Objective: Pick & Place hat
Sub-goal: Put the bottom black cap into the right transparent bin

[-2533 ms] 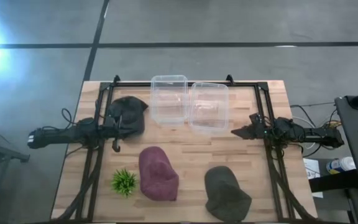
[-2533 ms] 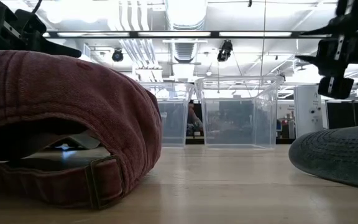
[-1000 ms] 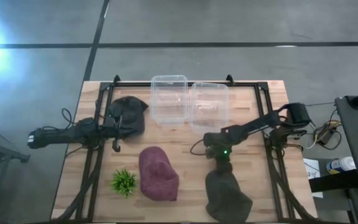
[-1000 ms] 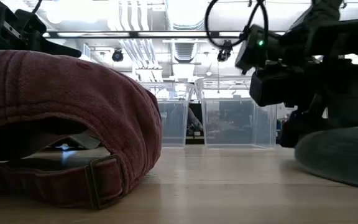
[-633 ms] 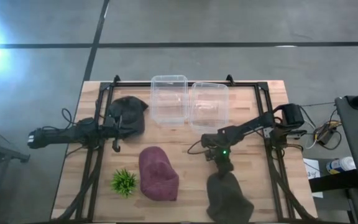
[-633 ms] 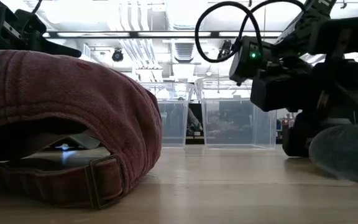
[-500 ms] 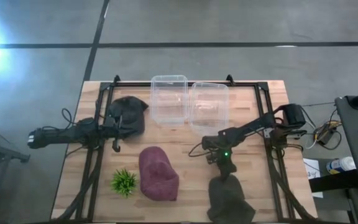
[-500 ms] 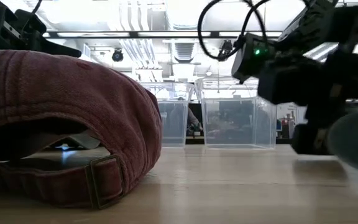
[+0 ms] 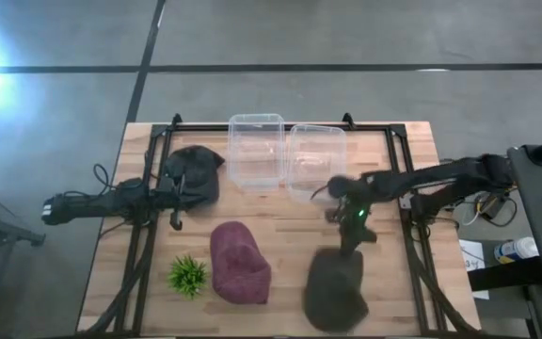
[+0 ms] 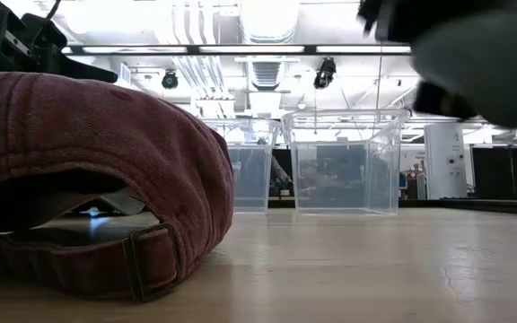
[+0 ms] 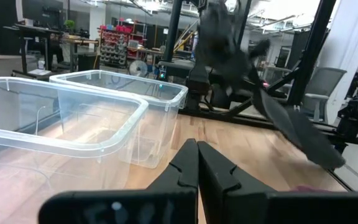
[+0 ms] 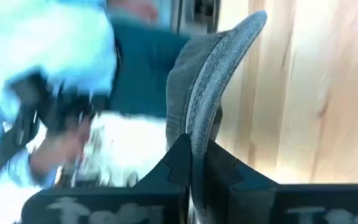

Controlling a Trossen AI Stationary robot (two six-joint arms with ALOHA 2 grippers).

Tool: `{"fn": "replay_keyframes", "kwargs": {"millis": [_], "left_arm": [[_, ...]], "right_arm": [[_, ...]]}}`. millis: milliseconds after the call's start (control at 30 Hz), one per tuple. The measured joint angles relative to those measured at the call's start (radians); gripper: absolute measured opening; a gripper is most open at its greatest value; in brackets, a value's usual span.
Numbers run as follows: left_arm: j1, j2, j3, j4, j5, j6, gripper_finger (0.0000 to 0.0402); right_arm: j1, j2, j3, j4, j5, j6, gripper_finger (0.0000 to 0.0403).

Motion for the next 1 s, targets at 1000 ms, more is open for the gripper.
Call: {"fn": "replay_keyframes", "kwargs": {"millis": [1000], "left_arm": [[0.0, 0.0, 0.0, 0.0, 0.0, 0.0, 0.0]], "right_arm": [[-0.221, -0.241, 0.269, -0.385, 1.206, 0.426, 0.0013]]}}
